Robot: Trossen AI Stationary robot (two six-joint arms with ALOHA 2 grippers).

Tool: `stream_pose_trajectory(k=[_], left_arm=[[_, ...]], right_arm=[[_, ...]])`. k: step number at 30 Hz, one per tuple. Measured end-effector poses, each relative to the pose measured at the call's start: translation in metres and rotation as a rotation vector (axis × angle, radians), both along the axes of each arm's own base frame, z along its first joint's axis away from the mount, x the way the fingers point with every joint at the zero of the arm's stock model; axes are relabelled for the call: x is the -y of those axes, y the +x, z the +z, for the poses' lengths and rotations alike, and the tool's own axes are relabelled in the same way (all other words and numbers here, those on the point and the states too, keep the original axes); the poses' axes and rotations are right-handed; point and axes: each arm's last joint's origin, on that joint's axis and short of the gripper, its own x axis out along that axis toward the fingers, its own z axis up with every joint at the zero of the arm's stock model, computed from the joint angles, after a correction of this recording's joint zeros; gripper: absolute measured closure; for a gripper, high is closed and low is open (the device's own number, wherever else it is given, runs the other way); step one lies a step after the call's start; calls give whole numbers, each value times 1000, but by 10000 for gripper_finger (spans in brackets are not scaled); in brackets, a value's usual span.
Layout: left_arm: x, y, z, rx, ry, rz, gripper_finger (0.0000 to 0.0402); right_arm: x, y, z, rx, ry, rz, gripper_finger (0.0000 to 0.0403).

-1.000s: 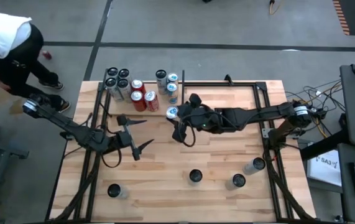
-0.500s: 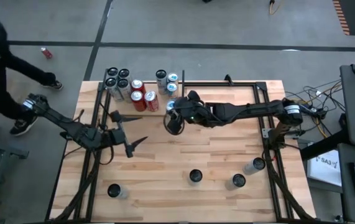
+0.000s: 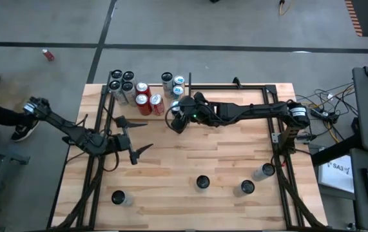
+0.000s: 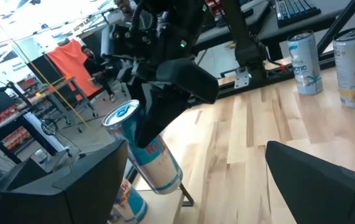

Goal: Place canned beverage on shelf
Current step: Put the blue and silver soda can on the shelf aligned with the other blue and silver soda cans

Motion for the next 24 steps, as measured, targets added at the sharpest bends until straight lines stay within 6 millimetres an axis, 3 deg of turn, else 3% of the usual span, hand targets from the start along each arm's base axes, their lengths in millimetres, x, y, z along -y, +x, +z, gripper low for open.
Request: stream_pose_trajectory(k=[24], left_arm=[[0, 0, -2, -11, -7, 2, 35]], right_arm=[[3, 0, -1, -2, 4, -1, 189]])
